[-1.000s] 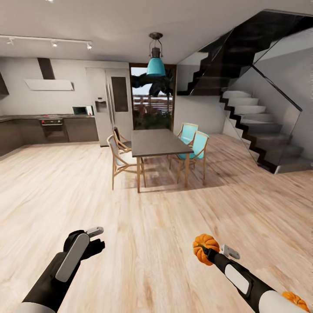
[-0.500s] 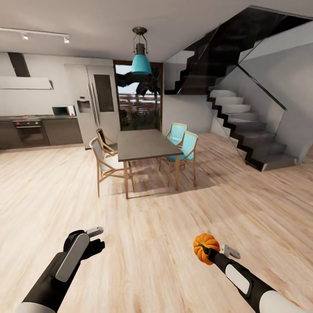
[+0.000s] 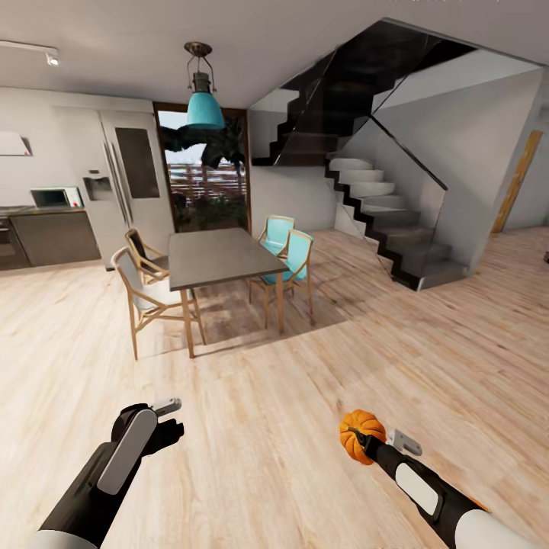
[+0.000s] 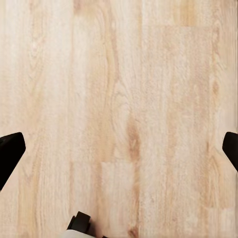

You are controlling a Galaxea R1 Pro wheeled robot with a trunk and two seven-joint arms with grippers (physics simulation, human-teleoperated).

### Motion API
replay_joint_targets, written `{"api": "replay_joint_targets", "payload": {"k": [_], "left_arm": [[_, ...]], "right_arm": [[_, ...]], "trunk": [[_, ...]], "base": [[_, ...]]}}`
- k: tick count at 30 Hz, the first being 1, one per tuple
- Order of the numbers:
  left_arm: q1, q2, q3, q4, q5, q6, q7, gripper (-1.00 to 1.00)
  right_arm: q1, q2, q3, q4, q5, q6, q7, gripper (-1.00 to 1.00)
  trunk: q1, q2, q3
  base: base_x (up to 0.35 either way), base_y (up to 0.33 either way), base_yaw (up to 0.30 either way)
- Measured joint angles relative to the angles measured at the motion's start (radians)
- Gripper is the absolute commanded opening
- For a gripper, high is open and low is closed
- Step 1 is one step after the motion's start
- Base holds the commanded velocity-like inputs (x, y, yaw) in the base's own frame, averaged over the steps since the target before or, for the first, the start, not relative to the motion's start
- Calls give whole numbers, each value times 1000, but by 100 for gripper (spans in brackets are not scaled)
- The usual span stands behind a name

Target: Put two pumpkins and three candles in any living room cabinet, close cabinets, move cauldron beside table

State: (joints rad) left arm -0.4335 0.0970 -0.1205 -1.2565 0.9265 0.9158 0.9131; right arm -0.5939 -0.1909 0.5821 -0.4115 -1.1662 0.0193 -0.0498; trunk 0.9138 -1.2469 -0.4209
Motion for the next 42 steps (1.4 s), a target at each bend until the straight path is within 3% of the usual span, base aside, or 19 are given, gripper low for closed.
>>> {"api": "replay_joint_targets", "payload": {"k": [14, 18, 23, 42], "left_arm": [[0, 0, -1, 0, 0, 0, 0, 100], [0, -1, -1, 0, 0, 0, 0, 100], [0, -1, -1, 0, 0, 0, 0, 100], [0, 0, -1, 0, 0, 0, 0, 100]], "right_arm": [[0, 2, 0, 0, -2, 1, -1, -100], [0, 1, 0, 0, -37, 2, -2, -100], [0, -1, 0, 0, -68, 3, -2, -100], [0, 2, 1, 0, -76, 2, -1, -100]], "trunk": [[0, 0, -2], [0, 0, -6], [0, 0, -14], [0, 0, -39]], "base": [[325, -38, -282], [312, -170, -176], [294, -196, -98], [286, -193, -33]]}}
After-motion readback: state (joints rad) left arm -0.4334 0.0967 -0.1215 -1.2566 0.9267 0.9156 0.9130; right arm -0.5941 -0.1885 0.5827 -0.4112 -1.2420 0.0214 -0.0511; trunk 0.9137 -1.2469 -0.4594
